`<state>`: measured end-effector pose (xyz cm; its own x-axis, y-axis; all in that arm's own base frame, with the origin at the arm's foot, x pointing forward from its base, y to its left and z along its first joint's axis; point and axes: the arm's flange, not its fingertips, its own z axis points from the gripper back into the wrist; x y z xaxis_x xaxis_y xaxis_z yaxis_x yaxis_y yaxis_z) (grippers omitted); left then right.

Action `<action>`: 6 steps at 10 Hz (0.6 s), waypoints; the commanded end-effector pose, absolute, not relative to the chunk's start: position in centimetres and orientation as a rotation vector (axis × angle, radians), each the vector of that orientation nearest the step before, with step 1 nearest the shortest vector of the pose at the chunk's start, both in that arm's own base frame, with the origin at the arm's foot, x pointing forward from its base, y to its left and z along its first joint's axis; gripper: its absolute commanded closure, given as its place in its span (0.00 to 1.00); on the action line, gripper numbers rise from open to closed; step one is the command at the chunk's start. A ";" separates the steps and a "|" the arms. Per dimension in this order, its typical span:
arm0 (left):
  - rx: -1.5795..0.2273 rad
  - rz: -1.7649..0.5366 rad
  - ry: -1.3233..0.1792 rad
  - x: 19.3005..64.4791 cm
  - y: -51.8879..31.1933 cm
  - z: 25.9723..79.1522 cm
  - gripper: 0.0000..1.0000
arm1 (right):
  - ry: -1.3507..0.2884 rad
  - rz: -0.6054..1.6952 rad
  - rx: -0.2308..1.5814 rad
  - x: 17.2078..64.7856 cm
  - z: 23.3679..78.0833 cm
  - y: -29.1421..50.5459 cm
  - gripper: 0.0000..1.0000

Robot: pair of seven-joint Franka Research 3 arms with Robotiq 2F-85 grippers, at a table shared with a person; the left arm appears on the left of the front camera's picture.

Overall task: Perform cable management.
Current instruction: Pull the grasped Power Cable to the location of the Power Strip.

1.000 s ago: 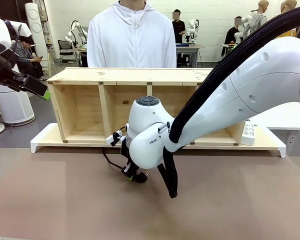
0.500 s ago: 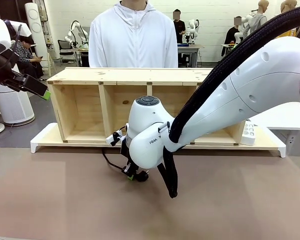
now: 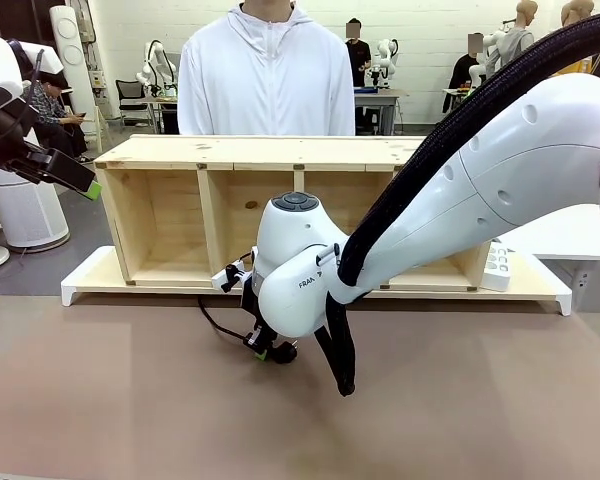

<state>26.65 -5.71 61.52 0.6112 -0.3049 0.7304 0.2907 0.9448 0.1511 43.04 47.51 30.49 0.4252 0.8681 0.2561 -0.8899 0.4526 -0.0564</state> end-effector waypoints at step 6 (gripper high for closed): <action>0.016 -0.339 -0.846 26.7 -5.7 61.5 0.00 | -0.264 1.101 0.092 43.0 30.5 47.5 1.00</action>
